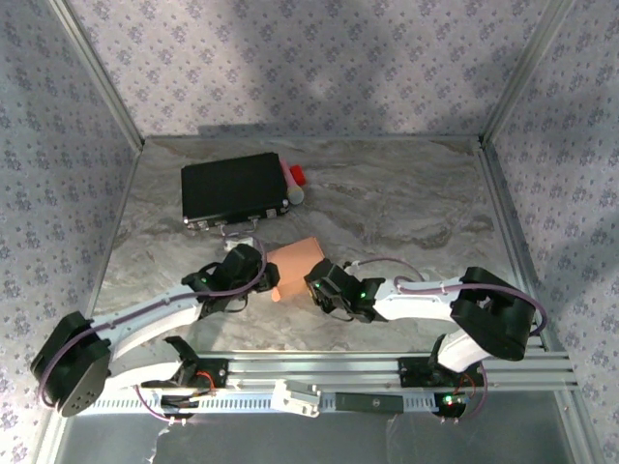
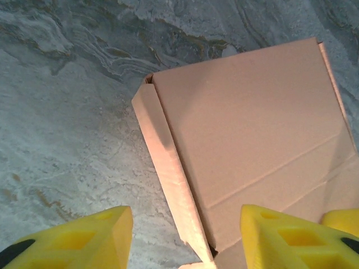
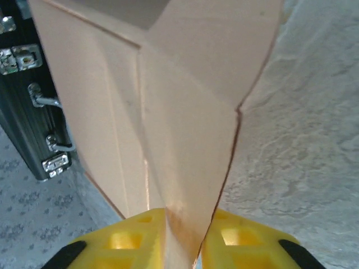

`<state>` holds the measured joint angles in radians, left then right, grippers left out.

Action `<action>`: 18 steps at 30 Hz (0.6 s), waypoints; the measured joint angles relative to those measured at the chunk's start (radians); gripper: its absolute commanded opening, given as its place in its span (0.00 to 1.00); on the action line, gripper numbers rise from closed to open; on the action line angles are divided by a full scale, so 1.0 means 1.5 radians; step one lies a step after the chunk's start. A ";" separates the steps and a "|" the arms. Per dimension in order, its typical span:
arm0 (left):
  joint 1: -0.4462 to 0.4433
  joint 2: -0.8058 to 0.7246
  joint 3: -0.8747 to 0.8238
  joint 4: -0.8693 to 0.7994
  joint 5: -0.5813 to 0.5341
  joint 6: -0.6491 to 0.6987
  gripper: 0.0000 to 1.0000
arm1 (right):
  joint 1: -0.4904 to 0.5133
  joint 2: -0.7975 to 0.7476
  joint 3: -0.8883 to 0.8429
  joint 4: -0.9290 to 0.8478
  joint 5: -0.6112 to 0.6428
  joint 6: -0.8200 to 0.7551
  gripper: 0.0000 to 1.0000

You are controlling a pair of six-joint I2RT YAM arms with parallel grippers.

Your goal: Fold the paper box

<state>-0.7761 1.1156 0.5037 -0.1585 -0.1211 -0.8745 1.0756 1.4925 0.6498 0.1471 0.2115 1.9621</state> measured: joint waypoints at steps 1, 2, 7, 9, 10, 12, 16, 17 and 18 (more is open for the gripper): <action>0.003 0.008 -0.003 0.008 0.003 0.001 0.47 | 0.000 -0.002 0.000 -0.004 0.000 -0.004 0.38; 0.003 0.014 -0.006 0.013 0.005 0.003 0.47 | 0.000 -0.006 0.000 -0.011 0.001 -0.008 0.43; 0.007 0.020 -0.017 0.038 0.014 0.010 0.45 | 0.005 -0.081 0.008 -0.106 0.025 -0.062 0.60; 0.008 0.020 -0.017 0.044 0.017 0.012 0.45 | 0.003 -0.123 0.021 -0.153 0.037 -0.098 0.63; 0.010 0.020 -0.017 0.049 0.020 0.014 0.45 | -0.002 -0.148 0.025 -0.169 0.042 -0.123 0.64; 0.018 0.019 -0.017 0.056 0.030 0.018 0.44 | -0.024 -0.193 0.023 -0.181 0.041 -0.187 0.65; 0.055 0.018 -0.028 0.091 0.075 0.024 0.44 | -0.132 -0.239 0.026 -0.183 -0.002 -0.381 0.66; 0.063 0.018 -0.033 0.101 0.087 0.025 0.43 | -0.160 -0.235 0.034 -0.192 -0.019 -0.434 0.65; 0.072 0.018 -0.036 0.110 0.101 0.025 0.43 | -0.193 -0.222 0.048 -0.204 -0.044 -0.497 0.61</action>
<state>-0.6674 1.1427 0.4492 0.0067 0.0307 -0.8371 0.7864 1.1595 0.7212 -0.1585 0.1455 1.2160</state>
